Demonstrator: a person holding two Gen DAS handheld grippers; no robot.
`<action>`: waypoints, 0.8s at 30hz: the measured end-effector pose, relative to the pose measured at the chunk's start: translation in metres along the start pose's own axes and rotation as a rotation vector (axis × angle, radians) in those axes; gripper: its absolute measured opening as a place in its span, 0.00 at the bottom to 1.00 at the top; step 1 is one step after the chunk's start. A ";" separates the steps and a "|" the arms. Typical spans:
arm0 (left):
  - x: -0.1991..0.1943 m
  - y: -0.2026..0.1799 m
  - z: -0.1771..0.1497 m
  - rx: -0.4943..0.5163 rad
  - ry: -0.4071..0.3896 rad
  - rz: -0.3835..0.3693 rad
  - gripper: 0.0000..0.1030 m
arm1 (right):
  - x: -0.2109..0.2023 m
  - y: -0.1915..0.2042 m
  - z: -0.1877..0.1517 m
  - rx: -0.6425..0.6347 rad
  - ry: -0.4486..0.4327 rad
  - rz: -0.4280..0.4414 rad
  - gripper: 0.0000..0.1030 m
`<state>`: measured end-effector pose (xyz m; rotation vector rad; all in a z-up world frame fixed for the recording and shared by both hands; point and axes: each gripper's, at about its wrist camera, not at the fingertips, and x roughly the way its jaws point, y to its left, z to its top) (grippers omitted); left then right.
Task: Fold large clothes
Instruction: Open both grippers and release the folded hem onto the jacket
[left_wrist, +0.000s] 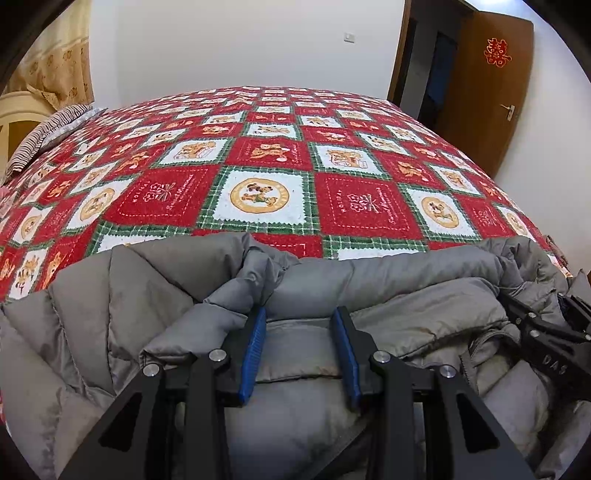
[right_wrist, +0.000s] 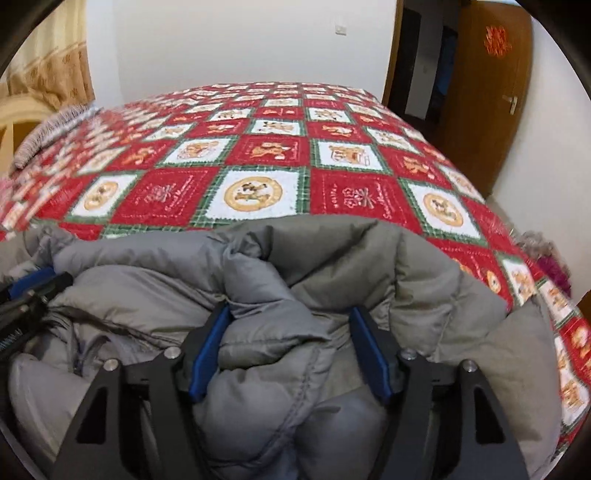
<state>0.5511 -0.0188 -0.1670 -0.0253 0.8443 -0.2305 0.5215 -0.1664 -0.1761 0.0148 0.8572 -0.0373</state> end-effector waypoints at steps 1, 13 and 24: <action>-0.002 0.002 0.001 -0.004 0.007 -0.012 0.38 | -0.003 -0.004 0.002 0.016 0.005 0.018 0.65; -0.255 0.065 -0.089 -0.008 -0.175 -0.172 0.71 | -0.291 -0.103 -0.100 0.061 -0.366 0.142 0.65; -0.364 0.091 -0.250 -0.004 -0.086 -0.148 0.71 | -0.414 -0.148 -0.247 0.172 -0.250 0.168 0.66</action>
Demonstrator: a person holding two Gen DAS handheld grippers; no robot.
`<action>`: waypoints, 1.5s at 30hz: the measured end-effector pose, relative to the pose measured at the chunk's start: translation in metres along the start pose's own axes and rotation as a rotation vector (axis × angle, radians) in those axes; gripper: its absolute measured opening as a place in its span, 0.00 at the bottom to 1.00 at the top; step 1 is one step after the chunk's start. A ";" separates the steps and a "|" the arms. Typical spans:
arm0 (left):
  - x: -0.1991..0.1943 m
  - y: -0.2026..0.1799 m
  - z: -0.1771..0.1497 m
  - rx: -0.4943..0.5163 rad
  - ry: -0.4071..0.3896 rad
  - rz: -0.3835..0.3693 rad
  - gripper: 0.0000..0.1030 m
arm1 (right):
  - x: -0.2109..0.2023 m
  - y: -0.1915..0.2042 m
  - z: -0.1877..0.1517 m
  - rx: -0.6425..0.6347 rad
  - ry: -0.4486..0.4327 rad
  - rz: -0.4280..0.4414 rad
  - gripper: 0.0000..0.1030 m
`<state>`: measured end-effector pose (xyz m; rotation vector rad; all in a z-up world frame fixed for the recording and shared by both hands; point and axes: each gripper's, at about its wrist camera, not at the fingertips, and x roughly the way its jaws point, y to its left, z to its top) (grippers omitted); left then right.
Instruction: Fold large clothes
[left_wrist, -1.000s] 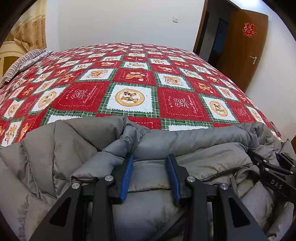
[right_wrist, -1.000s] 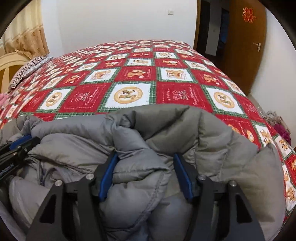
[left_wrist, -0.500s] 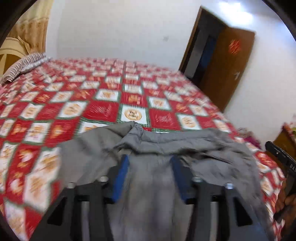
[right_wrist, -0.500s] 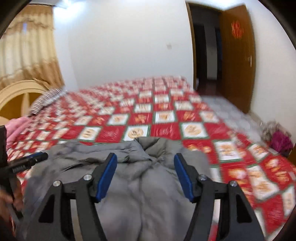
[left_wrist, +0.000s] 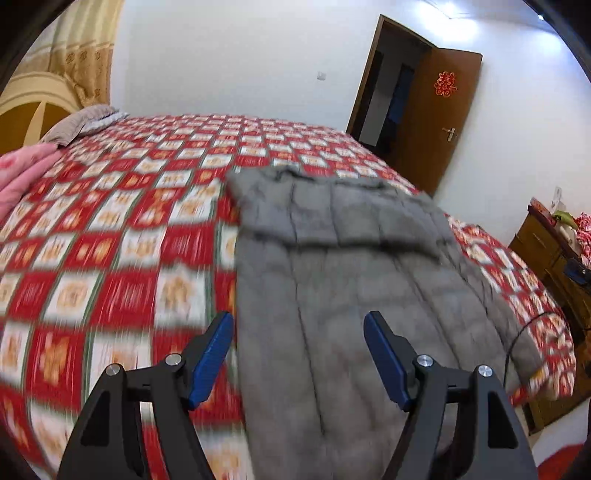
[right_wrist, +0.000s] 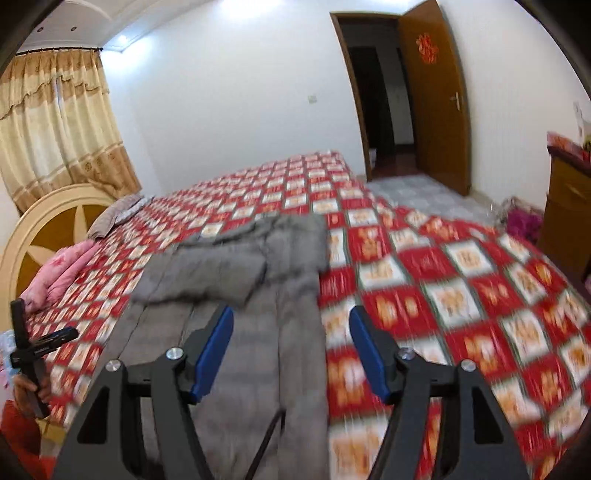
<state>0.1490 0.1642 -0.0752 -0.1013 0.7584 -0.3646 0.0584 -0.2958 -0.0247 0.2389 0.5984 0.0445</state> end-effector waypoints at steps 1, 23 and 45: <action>-0.004 -0.001 -0.010 0.001 0.016 0.005 0.71 | -0.009 -0.001 -0.009 0.000 0.024 -0.004 0.66; -0.012 0.026 -0.102 -0.228 0.120 -0.012 0.72 | -0.037 0.010 -0.070 -0.076 0.030 -0.097 0.76; 0.016 0.009 -0.117 -0.188 0.189 -0.158 0.31 | 0.056 0.009 -0.138 -0.215 0.369 -0.087 0.34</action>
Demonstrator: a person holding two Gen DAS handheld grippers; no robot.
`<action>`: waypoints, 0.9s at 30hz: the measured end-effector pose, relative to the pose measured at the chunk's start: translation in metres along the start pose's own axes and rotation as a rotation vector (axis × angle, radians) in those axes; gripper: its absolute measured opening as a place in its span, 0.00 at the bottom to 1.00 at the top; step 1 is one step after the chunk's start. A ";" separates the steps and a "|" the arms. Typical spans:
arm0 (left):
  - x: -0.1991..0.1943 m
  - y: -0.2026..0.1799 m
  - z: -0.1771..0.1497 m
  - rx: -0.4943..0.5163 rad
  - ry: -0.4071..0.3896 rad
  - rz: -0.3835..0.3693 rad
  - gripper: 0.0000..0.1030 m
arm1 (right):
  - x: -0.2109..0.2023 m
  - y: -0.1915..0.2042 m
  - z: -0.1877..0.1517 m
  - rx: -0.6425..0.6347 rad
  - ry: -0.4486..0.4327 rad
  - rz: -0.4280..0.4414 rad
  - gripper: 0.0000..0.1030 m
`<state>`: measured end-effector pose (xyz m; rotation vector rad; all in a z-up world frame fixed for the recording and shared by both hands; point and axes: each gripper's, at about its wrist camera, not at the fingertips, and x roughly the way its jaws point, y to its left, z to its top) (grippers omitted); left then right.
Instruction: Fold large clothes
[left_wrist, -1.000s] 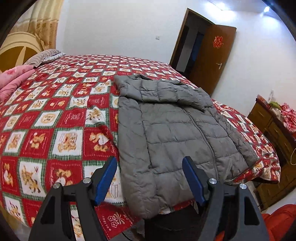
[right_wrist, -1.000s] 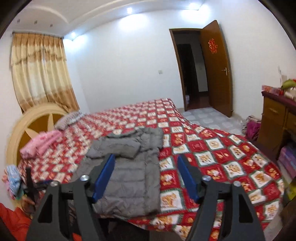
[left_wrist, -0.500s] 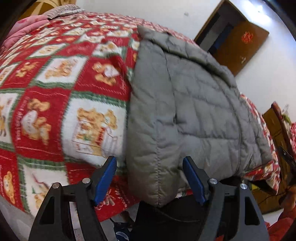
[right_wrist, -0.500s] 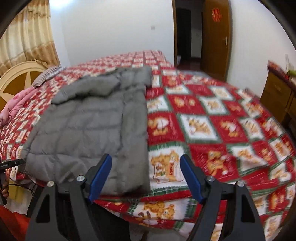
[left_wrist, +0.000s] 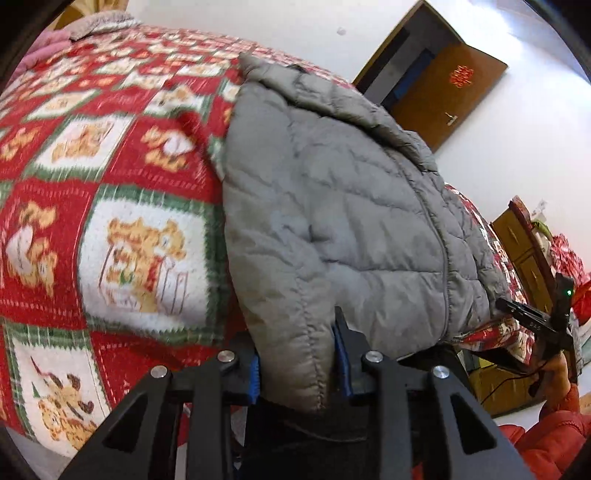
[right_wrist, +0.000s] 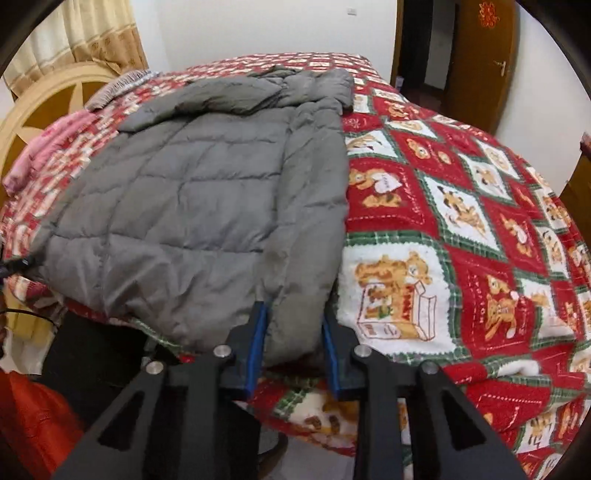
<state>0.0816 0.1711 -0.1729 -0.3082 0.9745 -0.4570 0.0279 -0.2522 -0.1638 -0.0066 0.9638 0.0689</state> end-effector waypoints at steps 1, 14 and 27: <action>0.002 -0.002 0.002 0.007 0.004 0.011 0.31 | 0.002 0.000 -0.001 0.003 0.002 -0.005 0.34; 0.005 -0.004 0.003 -0.007 -0.022 -0.050 0.17 | 0.006 -0.017 -0.001 0.155 0.006 0.144 0.15; -0.137 -0.037 0.026 0.063 -0.312 -0.466 0.15 | -0.125 -0.054 -0.013 0.389 -0.223 0.503 0.13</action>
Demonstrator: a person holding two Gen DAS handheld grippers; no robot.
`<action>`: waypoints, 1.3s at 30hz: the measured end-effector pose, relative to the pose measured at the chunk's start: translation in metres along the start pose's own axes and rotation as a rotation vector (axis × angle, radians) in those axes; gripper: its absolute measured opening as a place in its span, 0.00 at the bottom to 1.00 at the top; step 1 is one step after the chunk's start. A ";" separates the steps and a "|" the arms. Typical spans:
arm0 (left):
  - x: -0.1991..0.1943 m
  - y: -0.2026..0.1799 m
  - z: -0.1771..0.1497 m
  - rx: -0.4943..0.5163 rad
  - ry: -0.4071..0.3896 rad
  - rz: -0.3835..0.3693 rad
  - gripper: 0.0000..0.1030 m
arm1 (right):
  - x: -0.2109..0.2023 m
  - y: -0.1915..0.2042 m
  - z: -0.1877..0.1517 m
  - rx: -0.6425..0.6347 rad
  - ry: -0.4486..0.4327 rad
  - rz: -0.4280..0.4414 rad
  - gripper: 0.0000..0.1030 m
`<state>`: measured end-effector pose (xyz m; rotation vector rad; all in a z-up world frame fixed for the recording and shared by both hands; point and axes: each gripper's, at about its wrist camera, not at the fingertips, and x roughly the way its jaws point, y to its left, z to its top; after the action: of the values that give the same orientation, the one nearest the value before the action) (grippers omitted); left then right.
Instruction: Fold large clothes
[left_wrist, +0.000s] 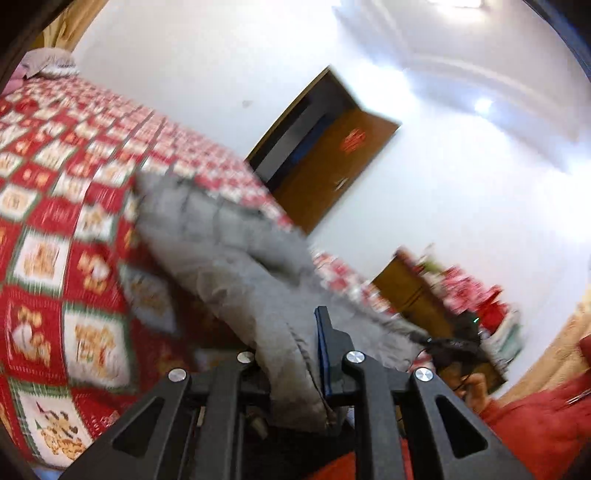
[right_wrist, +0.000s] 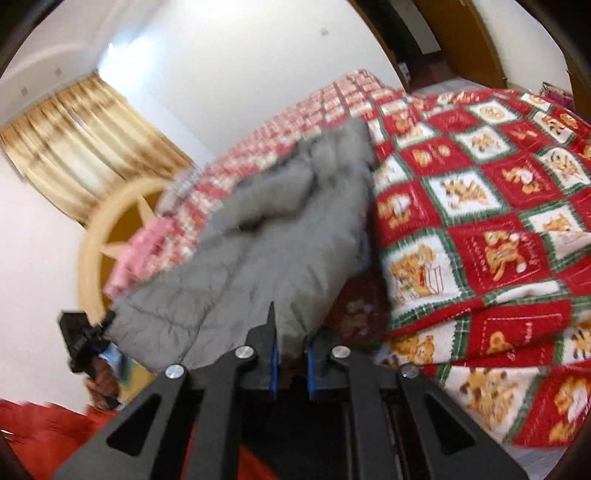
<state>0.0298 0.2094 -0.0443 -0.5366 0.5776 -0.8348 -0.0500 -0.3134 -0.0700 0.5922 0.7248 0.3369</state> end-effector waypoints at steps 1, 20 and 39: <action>-0.002 -0.005 0.008 0.002 -0.017 -0.012 0.15 | -0.009 0.005 0.005 0.003 -0.027 0.025 0.13; 0.175 0.122 0.190 -0.277 -0.035 0.391 0.15 | 0.179 -0.015 0.262 0.125 -0.191 0.033 0.13; 0.278 0.247 0.135 -0.369 -0.034 0.504 0.17 | 0.350 -0.122 0.244 0.173 -0.151 -0.128 0.17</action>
<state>0.3979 0.1525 -0.1775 -0.6997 0.8005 -0.2393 0.3795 -0.3352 -0.1807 0.7235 0.6466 0.1100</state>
